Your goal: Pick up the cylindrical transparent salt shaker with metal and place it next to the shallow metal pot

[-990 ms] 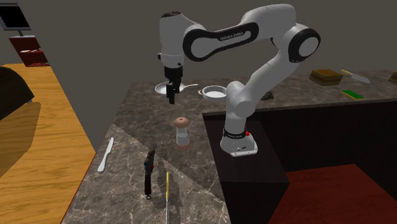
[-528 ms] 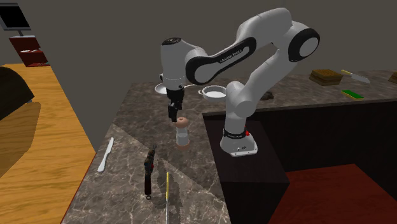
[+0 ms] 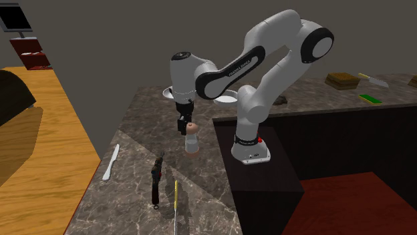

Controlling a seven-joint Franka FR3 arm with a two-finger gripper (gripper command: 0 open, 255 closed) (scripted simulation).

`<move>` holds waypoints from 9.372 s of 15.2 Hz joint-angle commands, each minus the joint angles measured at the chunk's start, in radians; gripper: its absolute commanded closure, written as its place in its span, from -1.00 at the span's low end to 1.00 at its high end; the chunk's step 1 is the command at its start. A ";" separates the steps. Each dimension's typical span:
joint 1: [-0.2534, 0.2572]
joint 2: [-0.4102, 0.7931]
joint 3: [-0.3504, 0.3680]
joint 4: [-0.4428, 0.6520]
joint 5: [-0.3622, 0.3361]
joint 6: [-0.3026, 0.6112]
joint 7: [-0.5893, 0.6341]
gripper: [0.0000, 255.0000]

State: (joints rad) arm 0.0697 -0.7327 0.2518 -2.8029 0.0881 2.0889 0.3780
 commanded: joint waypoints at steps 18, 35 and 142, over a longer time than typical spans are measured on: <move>-0.001 -0.011 -0.004 0.017 -0.002 -0.027 -0.002 1.00; -0.010 -0.063 -0.037 0.217 -0.024 -0.278 -0.019 1.00; -0.181 0.546 -1.028 0.657 -0.277 0.001 -1.012 1.00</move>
State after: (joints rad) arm -0.1100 -0.1891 -0.7731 -2.1363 -0.1894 2.0774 -0.6314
